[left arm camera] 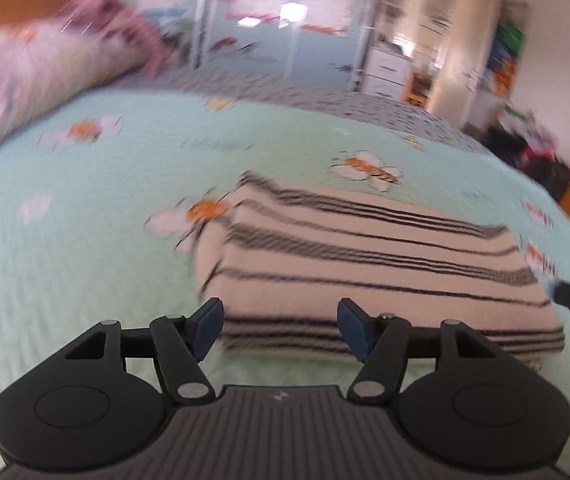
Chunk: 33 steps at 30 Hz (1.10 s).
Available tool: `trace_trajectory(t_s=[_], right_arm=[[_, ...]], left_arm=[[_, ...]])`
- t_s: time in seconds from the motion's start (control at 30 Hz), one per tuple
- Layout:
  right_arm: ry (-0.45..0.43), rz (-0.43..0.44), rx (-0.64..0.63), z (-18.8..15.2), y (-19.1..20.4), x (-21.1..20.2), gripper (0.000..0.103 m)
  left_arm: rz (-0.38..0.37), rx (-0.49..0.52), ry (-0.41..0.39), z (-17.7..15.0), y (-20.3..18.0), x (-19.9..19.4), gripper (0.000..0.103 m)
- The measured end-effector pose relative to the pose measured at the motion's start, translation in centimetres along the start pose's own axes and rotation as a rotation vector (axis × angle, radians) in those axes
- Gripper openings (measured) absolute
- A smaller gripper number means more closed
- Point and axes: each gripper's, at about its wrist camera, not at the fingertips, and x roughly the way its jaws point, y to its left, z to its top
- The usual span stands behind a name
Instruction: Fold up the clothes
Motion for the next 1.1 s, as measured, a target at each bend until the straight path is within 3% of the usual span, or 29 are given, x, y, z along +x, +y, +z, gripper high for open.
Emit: trace_trajectory(t_s=[0.13, 0.2, 0.3, 0.43, 0.57, 0.7, 0.77, 0.87, 0.9, 1.0, 1.1], right_arm=[[0.043, -0.004, -0.194, -0.5, 4.2, 3.3, 0.082], [0.096, -0.049, -0.290, -1.2, 5.0, 5.2, 0.083], [0.138, -0.085, -0.387, -2.4, 3.8, 5.8, 0.089], [0.122, -0.070, -0.324, -2.8, -0.9, 3.3, 0.091], [0.044, -0.220, -0.269, -2.1, -2.1, 0.4, 0.090], [-0.004, -0.089, -0.236, -1.4, -0.8, -0.4, 0.090], [0.033, -0.116, -0.270, -1.7, -0.6, 0.8, 0.090], [0.108, -0.212, -0.315, -2.4, -0.9, 2.9, 0.090], [0.112, -0.231, -0.276, -2.3, -1.7, 2.6, 0.090], [0.050, -0.171, -0.118, -1.9, -4.3, -0.3, 0.090], [0.027, -0.175, -0.039, -2.2, -5.6, -2.2, 0.091]], left_arm=[[0.014, 0.122, 0.007, 0.1, -2.4, 2.0, 0.066], [0.031, 0.150, 0.067, -0.5, -2.4, 3.9, 0.066], [0.008, 0.152, 0.081, -2.1, -1.2, 4.9, 0.068], [-0.011, 0.127, 0.044, -2.4, -0.2, 2.7, 0.068], [0.013, 0.061, -0.021, -2.2, 1.0, 0.7, 0.068], [0.063, 0.004, 0.031, -2.2, 2.5, 1.9, 0.071], [0.091, -0.072, 0.119, -2.6, 4.0, 3.1, 0.071], [0.051, -0.250, 0.131, -3.1, 6.7, 2.5, 0.070], [0.036, -0.310, 0.134, -3.3, 7.7, 2.2, 0.071], [-0.030, -0.470, 0.134, -3.6, 9.6, 1.9, 0.071], [-0.094, -0.620, 0.125, -3.9, 10.5, 2.1, 0.072]])
